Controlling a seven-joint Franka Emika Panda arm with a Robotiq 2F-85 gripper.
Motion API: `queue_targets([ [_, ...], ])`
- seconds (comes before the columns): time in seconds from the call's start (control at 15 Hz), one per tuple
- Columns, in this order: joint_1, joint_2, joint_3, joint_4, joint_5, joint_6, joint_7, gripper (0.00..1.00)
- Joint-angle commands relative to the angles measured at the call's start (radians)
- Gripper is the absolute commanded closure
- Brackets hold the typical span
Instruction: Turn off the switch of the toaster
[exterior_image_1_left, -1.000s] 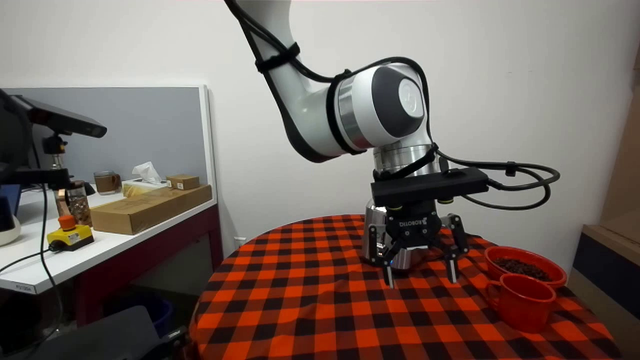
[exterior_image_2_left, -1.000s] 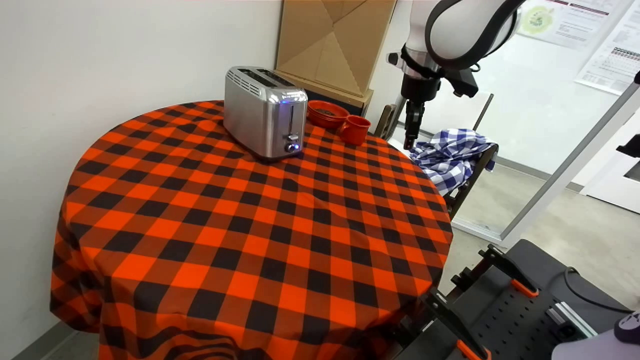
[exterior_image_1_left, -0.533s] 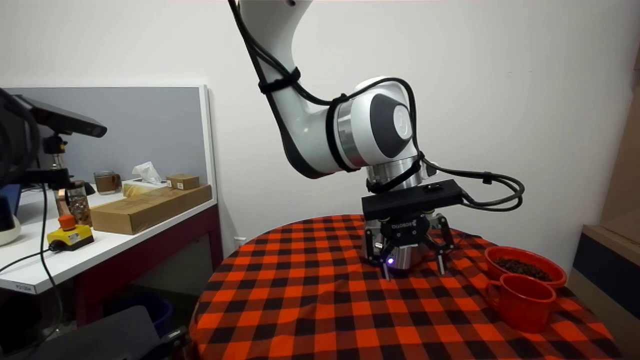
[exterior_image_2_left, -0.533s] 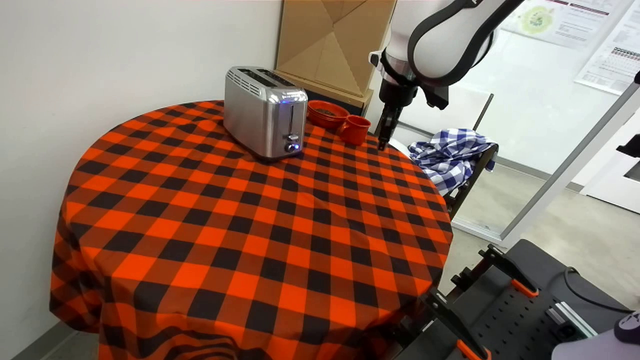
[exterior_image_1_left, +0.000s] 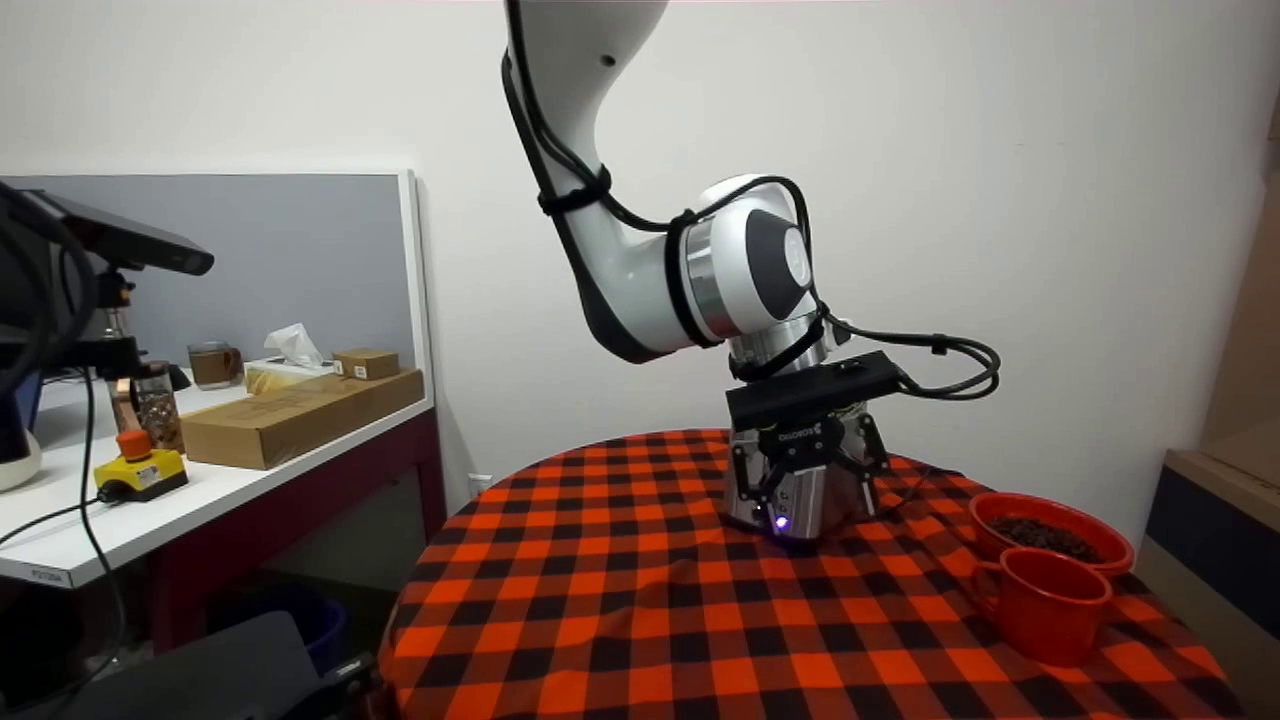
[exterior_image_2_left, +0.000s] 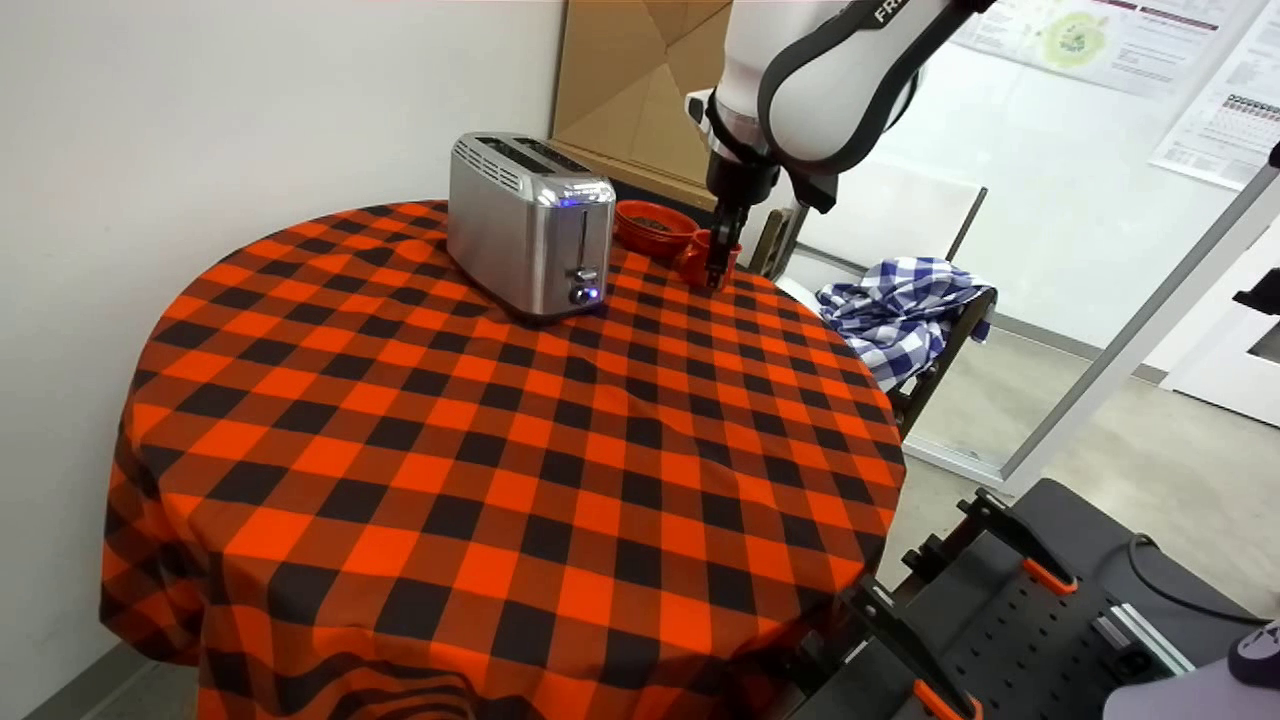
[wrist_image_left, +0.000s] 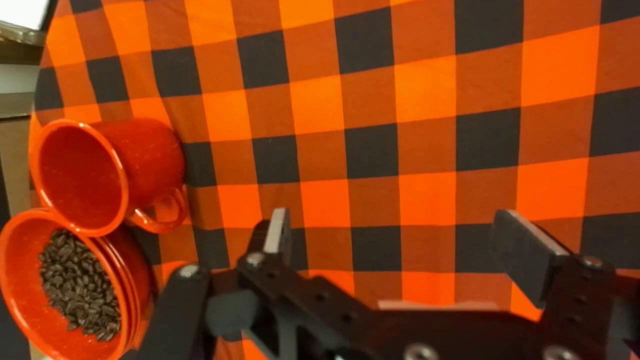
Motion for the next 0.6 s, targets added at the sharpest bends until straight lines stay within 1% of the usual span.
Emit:
queue_targets([
  [0.0, 0.006, 0.086, 0.014, 0.107, 0.027, 0.013, 0.047, 0.0],
  [0.33, -0.017, 0.209, 0.064, 0.254, 0.14, -0.036, 0.021, 0.0],
  [0.53, -0.027, 0.275, 0.081, 0.324, 0.192, -0.052, 0.019, 0.0],
])
